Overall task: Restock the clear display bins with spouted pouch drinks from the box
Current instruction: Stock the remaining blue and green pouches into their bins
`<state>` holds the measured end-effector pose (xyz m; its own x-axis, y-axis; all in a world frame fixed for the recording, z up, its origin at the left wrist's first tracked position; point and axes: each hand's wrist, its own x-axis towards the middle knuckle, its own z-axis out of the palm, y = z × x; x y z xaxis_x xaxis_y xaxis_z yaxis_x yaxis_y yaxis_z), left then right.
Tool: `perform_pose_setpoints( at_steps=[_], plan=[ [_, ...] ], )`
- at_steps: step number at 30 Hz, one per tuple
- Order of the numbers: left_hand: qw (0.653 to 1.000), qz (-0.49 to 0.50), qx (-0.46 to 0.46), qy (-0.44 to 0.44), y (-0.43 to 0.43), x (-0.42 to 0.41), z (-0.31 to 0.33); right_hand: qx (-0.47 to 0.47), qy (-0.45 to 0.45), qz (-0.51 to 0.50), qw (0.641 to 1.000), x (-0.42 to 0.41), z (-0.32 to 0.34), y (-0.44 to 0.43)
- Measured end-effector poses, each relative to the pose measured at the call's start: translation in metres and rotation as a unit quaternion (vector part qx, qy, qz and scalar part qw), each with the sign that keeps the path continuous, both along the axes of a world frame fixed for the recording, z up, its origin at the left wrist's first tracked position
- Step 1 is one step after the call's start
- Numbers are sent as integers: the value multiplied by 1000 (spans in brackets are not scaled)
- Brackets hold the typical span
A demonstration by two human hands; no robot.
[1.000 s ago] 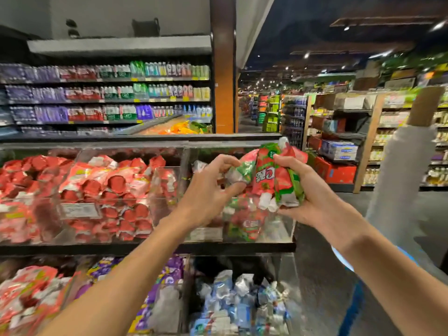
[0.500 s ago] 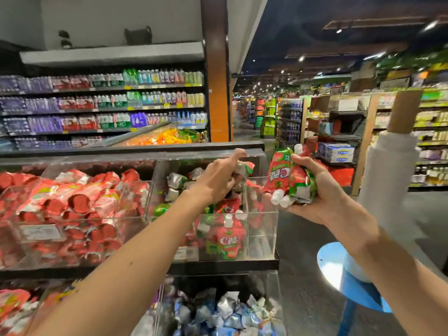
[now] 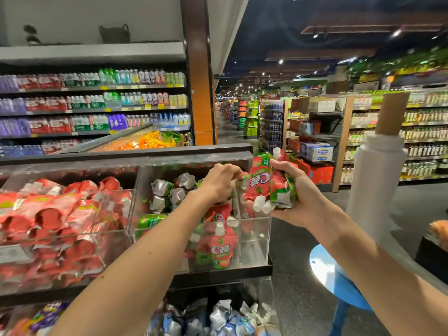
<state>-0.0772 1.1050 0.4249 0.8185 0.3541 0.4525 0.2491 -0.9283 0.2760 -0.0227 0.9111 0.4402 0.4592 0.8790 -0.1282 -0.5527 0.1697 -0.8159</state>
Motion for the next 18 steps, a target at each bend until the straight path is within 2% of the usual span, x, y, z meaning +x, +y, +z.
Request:
perform_pose_setpoints(
  at_steps=[2, 4, 6, 7, 10, 12, 16, 18],
  plan=[
    [999, -23, -40, -28, -3, -9, 8, 3, -4, 3, 1000, -2, 1, 3],
    [981, -58, -160, -94, -10, -24, 22, 3, -17, 5, 1000, -6, 3, 7],
    [943, -115, -301, -85, -13, -45, 39, 6, -29, 13, 999, -12, 5, 13],
    [929, -134, -339, -58, -13, -55, 47, 10, -37, 22, 999, -16, 7, 17],
    [936, -127, -327, -9, -11, -83, 64, 21, -68, 55, 996, -32, 14, 28],
    [950, -100, -297, -4, -7, -98, 70, 20, -84, 76, 993, -44, 16, 36],
    [953, -67, -294, -12, 9, -130, 72, -16, -113, 94, 989, -56, 16, 51],
    [968, -35, -249, -5, 16, -144, 70, -33, -114, 96, 988, -59, 15, 56]
  ],
)
